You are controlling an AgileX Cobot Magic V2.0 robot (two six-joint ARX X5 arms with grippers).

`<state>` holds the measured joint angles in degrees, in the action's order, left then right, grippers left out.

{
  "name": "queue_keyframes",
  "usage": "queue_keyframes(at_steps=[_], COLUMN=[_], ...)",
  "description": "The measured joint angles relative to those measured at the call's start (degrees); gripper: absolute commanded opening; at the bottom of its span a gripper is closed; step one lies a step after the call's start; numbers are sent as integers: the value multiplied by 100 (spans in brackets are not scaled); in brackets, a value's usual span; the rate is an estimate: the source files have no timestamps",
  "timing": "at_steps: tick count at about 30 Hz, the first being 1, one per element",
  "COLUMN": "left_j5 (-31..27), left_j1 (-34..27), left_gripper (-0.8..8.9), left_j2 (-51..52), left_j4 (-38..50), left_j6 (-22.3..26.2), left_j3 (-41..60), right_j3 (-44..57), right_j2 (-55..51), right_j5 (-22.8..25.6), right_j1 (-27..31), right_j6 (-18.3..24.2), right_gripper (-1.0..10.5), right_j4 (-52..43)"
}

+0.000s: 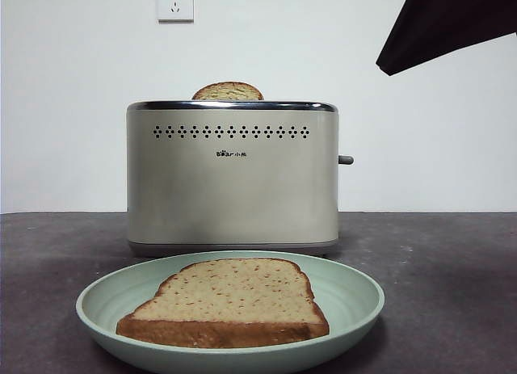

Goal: Take the bread from the toaster,put the bread on the plate,put the plate on the table

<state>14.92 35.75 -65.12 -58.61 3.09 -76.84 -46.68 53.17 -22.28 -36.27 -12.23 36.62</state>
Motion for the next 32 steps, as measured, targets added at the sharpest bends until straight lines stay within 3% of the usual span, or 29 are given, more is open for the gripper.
queue_keyframes(at_steps=[15, 20, 26, 32], left_j5=[-61, -94, -118, -433], left_j1=[-256, -1060, -2262, -3123], left_gripper=[8, 8, 8, 8], left_j2=[136, 977, 2323, 3563], left_j4=[511, 2006, 4019, 4710], left_j6=[157, 289, 328, 339], left_j3=[0, 505, 1993, 3471], right_j3=[0, 0, 0, 0], right_j2=[-2, -2, -2, -2], right_j5=[0, 0, 0, 0], right_j1=[0, 0, 0, 0], right_j6=[0, 0, 0, 0], right_gripper=[5, 5, 5, 5], right_j4=[0, 0, 0, -2])
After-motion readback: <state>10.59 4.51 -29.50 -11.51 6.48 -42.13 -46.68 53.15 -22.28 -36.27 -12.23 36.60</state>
